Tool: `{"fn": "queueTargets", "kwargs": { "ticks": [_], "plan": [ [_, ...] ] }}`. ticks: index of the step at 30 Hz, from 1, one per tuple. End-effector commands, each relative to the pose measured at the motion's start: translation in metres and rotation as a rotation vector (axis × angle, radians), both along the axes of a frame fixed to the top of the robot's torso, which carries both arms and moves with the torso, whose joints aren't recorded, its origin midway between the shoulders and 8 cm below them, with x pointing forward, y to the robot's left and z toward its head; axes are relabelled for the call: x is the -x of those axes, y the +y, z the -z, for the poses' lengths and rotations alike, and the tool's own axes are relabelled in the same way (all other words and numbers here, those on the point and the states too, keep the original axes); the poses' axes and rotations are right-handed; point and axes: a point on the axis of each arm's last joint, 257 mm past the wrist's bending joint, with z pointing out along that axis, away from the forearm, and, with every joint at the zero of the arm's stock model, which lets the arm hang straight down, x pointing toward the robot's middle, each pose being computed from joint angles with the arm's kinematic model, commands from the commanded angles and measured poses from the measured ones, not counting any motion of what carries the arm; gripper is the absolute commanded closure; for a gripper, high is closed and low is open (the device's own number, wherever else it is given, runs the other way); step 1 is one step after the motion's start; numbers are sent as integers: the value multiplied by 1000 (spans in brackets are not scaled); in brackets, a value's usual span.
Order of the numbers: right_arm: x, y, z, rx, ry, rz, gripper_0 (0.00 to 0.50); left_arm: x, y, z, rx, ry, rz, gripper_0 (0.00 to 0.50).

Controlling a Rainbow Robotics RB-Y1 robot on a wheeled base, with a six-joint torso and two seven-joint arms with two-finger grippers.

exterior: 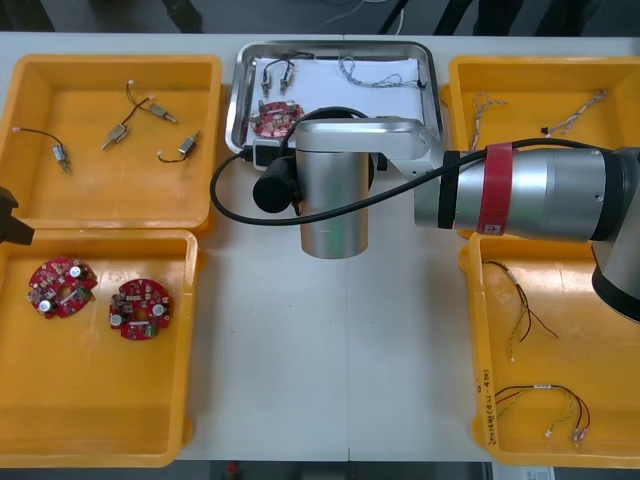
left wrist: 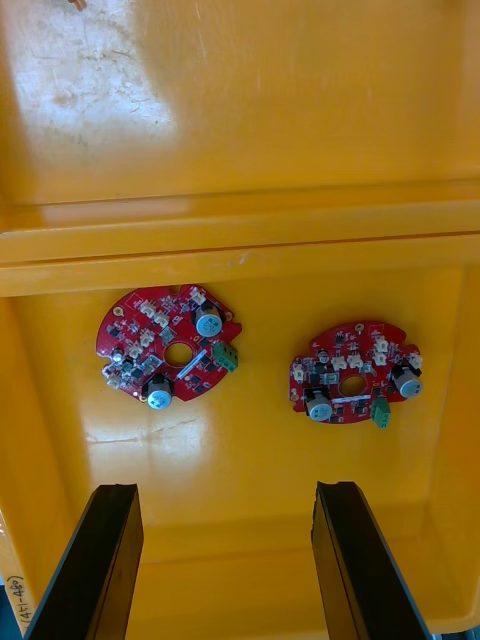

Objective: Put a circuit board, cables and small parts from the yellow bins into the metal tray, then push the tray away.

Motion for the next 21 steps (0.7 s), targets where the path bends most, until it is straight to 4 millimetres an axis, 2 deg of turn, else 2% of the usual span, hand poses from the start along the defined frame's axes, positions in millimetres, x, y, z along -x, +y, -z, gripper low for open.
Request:
{"fn": "queueTargets", "kwargs": {
  "ticks": [1, 5, 13, 21],
  "plan": [
    [-2, 25, -28, 30, -54, -61, 65, 3, 17, -16, -52, -27, -26, 0],
    [1, 24, -22, 20, -27, -54, 0, 3, 17, -16, -52, -27, -26, 0],
    [4, 18, -22, 38, -25, -35, 0, 3, 17, -16, -52, -27, -26, 0],
    [19, 13, -23, 62, -15, 1, 0, 3, 17, -16, -52, -27, -26, 0]
  ]
}}
